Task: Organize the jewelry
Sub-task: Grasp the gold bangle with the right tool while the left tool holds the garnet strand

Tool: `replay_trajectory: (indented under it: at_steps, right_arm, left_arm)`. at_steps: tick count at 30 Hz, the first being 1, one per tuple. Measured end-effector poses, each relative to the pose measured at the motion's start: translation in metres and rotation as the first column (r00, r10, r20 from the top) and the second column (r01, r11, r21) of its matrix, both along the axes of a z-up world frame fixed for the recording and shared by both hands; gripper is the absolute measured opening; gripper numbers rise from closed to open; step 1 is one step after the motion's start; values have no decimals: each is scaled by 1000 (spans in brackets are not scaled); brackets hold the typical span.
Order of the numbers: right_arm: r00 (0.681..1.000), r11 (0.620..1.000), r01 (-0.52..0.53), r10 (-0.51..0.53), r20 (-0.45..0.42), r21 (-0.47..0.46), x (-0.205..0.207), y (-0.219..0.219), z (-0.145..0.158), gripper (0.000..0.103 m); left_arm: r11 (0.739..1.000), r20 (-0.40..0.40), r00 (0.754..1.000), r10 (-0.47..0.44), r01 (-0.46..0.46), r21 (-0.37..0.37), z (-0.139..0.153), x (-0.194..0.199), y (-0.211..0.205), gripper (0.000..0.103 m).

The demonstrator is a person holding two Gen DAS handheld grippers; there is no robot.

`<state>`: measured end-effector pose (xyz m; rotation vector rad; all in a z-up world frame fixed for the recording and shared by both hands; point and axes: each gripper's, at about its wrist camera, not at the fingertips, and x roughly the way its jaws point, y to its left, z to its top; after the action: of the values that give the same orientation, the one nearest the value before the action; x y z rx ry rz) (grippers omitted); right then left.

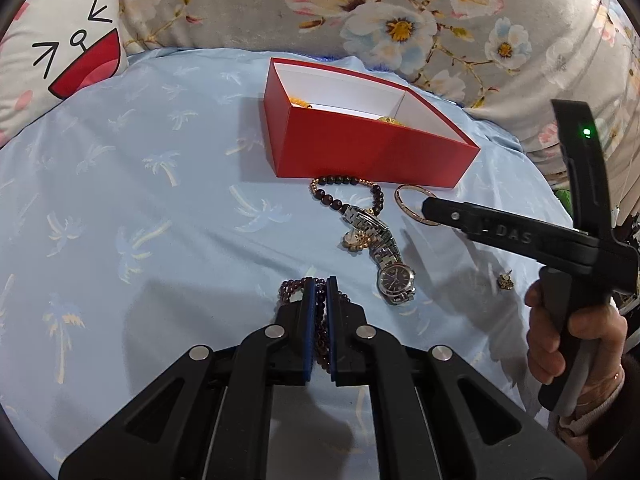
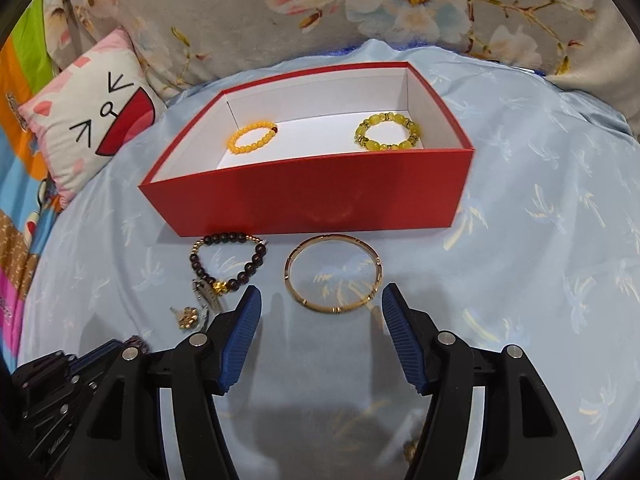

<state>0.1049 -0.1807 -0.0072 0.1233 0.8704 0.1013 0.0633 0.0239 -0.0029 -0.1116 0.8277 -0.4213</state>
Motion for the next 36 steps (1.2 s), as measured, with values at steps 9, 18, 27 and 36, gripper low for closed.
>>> replay_trajectory:
  at_steps: [9,18,27,36]
  right_arm:
    - [1000,995,1,-3,-11,-96,15,13,-12,62]
    - [1000,992,7,-7,4,-123,14,16,-11,51]
    - [1000,997,11,-11,-2,-71,5,4,-6,20]
    - [1000,993,-10,11,9,-118,16,19,-7,62]
  left_arm:
    - [1000,-24,1000,0,0,-29,-2,5,4,5]
    - [1000,-19,1000,0,0,-20,-2,5,1,5]
    - [1000,-11,1000,4,-4,-9,-1,4,1,5]
    - [1000,-15,1000,-2,2,-13,-1,3,1,5]
